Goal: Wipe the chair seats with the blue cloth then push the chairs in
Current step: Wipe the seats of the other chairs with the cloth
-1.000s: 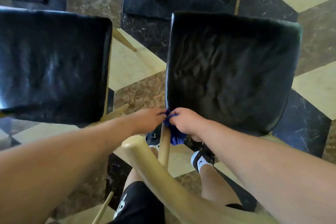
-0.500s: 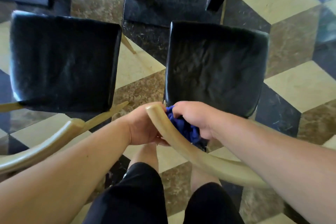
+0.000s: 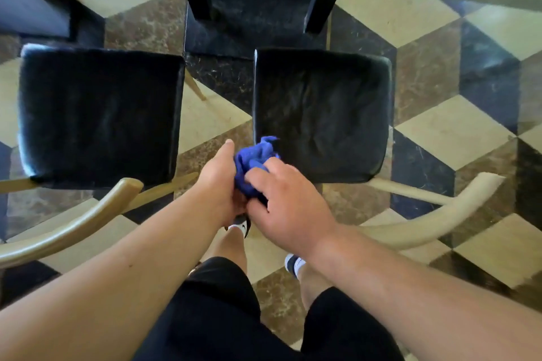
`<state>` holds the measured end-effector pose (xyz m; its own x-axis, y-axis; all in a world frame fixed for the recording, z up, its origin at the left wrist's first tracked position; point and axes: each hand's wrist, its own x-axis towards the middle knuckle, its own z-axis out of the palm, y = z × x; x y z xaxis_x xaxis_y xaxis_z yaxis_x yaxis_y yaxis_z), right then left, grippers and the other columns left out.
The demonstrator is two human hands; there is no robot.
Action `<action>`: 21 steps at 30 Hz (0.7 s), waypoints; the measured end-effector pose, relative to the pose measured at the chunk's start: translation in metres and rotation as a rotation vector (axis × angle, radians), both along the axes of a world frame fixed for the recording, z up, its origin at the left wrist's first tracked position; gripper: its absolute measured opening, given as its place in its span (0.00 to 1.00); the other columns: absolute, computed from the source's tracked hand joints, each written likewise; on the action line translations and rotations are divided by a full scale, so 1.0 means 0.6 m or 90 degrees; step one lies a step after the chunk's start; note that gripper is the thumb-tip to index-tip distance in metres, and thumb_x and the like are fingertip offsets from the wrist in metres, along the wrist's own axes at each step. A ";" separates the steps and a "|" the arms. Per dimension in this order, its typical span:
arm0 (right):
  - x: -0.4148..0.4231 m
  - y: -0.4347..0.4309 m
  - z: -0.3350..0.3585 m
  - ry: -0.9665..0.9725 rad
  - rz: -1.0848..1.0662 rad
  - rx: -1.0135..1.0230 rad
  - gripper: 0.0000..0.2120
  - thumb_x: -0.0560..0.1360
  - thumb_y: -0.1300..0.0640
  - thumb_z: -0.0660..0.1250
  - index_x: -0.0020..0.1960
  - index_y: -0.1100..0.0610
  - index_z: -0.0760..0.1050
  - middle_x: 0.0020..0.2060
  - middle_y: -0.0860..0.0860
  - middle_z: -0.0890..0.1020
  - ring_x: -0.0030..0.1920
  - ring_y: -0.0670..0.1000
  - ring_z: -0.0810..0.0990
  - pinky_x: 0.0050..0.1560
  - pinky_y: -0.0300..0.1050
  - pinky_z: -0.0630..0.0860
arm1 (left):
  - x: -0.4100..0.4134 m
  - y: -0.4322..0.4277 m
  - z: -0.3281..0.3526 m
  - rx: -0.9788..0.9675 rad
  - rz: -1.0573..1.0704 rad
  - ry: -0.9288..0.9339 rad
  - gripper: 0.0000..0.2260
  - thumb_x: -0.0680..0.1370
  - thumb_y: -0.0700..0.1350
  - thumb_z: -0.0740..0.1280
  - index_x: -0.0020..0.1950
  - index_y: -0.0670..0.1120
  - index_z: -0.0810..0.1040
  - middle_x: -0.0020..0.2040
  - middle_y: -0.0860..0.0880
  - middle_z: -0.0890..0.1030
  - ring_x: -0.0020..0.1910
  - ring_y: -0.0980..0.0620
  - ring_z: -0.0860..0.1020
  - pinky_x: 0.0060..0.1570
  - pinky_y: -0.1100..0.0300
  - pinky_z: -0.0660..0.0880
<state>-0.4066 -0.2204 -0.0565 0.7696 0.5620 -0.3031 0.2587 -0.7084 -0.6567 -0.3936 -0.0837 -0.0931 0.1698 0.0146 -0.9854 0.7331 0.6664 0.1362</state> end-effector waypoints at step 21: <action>0.038 -0.581 -0.042 -0.256 -0.116 -0.198 0.09 0.72 0.53 0.61 0.45 0.54 0.77 0.43 0.52 0.72 0.45 0.57 0.67 0.41 0.50 0.68 | -0.079 -0.494 0.015 0.653 -1.192 -0.328 0.32 0.82 0.68 0.39 0.64 0.56 0.77 0.44 0.54 0.79 0.41 0.48 0.79 0.41 0.49 0.77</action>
